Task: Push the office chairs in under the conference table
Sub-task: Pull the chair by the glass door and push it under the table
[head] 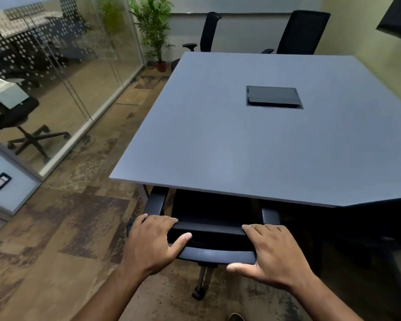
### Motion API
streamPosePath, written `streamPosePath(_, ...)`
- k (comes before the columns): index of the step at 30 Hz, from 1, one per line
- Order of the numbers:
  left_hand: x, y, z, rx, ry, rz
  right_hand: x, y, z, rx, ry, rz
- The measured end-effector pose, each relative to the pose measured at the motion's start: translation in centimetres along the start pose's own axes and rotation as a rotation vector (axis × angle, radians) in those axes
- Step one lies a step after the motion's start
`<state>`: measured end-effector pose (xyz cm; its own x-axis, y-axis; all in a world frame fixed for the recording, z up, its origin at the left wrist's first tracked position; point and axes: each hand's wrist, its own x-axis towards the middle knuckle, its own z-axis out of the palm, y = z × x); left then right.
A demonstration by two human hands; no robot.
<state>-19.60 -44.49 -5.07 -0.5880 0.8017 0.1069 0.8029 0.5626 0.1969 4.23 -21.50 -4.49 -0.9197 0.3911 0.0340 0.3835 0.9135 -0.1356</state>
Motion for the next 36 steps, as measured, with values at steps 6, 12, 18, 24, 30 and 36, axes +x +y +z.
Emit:
streamPosePath(6, 4.0, 1.5, 0.0, 0.013, -0.002, 0.009, 2.7, 3.0, 0.0, 0.001, -0.014, 0.01)
streamPosePath(12, 7.2, 2.7, 0.1, 0.005, -0.014, -0.001, 5.2, 5.6, 0.1, -0.001, -0.034, 0.002)
streamPosePath(18, 10.1, 3.1, 0.3, 0.004, -0.027, 0.001, 7.3, 7.6, 0.2, 0.016, -0.01, -0.005)
streamPosePath(24, 13.0, 2.9, 0.6, -0.005, -0.036, 0.02, 9.4, 8.8, 0.3, 0.034, 0.034, 0.01)
streamPosePath(30, 16.4, 2.1, 0.7, -0.022, -0.056, 0.063, 11.5, 9.4, -0.2, 0.009, 0.023, 0.052)
streamPosePath(36, 17.7, 1.6, 1.9, -0.024, -0.004, 0.089, 12.4, 10.2, -0.3, 0.011, 0.087, 0.045)
